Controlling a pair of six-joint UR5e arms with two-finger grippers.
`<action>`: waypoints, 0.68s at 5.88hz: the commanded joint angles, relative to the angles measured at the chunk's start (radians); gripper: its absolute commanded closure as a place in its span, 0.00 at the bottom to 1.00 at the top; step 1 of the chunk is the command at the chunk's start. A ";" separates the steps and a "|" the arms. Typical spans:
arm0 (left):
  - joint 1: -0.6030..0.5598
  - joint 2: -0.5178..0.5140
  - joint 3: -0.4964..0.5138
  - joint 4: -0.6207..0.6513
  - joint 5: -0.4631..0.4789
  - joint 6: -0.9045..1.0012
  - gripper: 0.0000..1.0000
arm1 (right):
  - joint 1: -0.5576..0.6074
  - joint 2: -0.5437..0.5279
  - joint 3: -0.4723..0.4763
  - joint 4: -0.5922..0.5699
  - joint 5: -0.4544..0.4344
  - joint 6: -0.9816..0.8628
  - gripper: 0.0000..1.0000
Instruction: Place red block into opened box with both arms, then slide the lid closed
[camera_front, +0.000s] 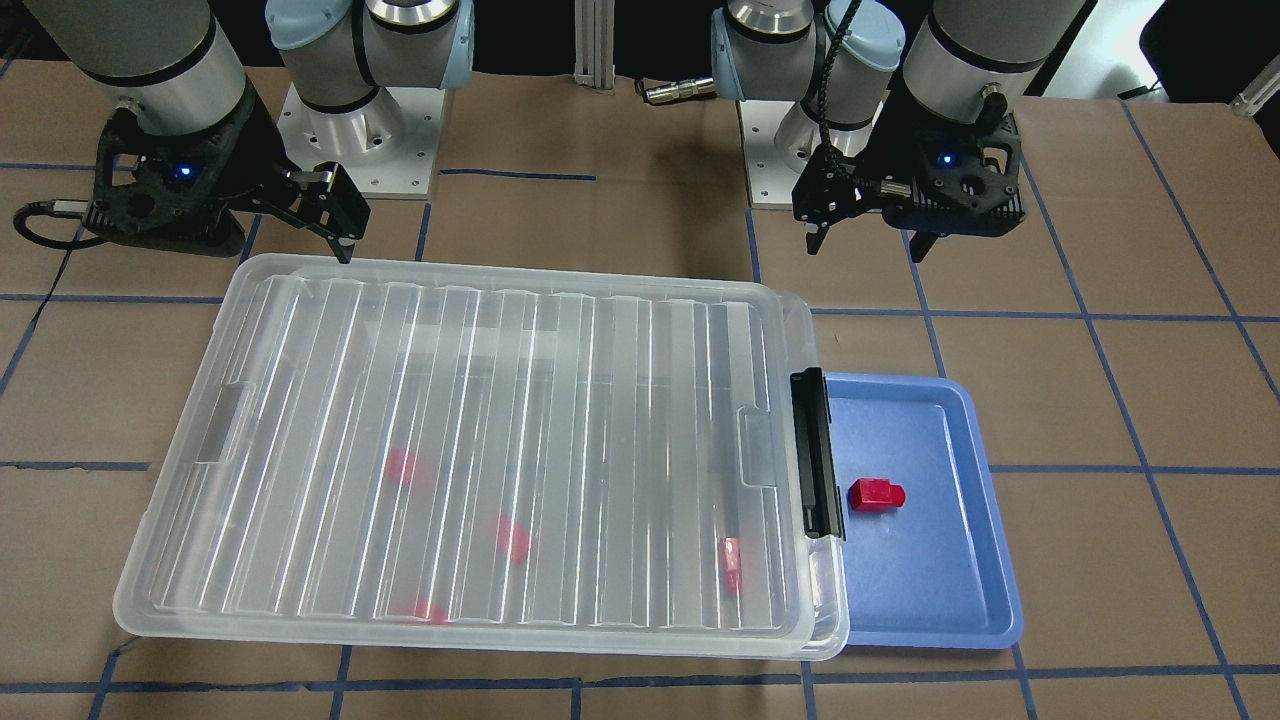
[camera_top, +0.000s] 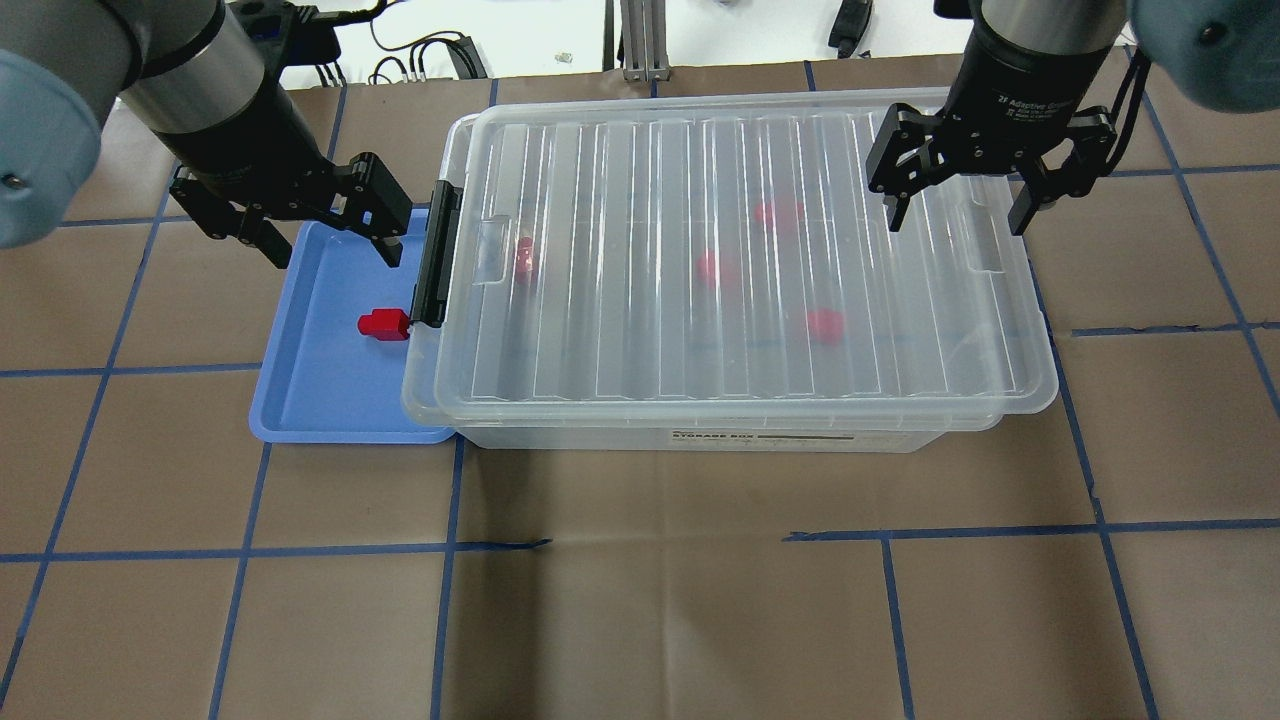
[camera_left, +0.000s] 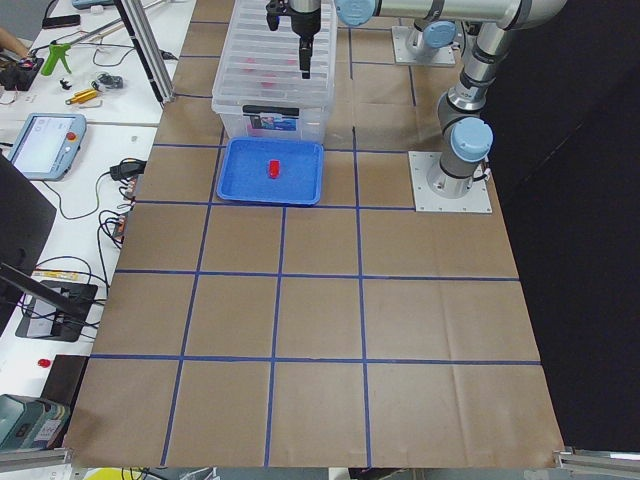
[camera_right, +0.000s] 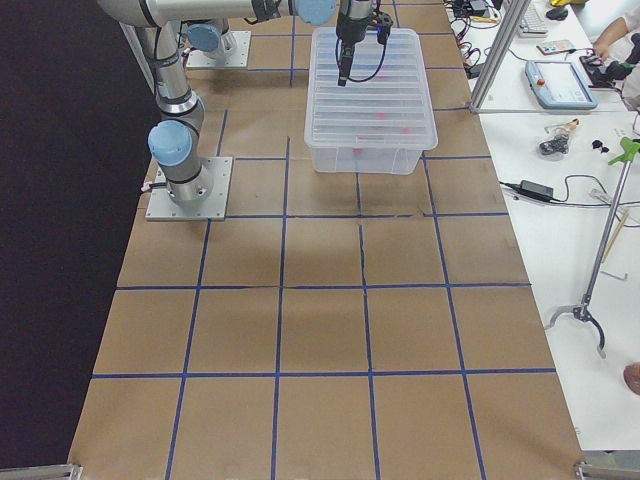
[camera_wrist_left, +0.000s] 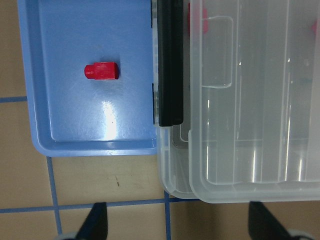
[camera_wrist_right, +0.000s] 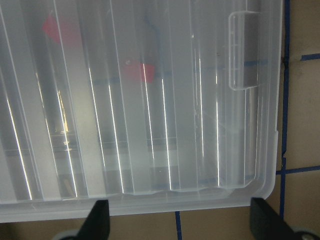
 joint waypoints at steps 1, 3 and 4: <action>0.000 0.000 0.000 0.000 0.000 0.000 0.02 | -0.006 0.000 -0.001 0.000 0.001 0.001 0.00; 0.000 0.000 0.000 0.000 0.000 0.000 0.02 | -0.053 0.000 0.000 -0.002 -0.002 -0.018 0.00; 0.000 0.002 0.000 0.000 0.000 0.000 0.02 | -0.111 0.010 0.004 -0.002 0.001 -0.041 0.00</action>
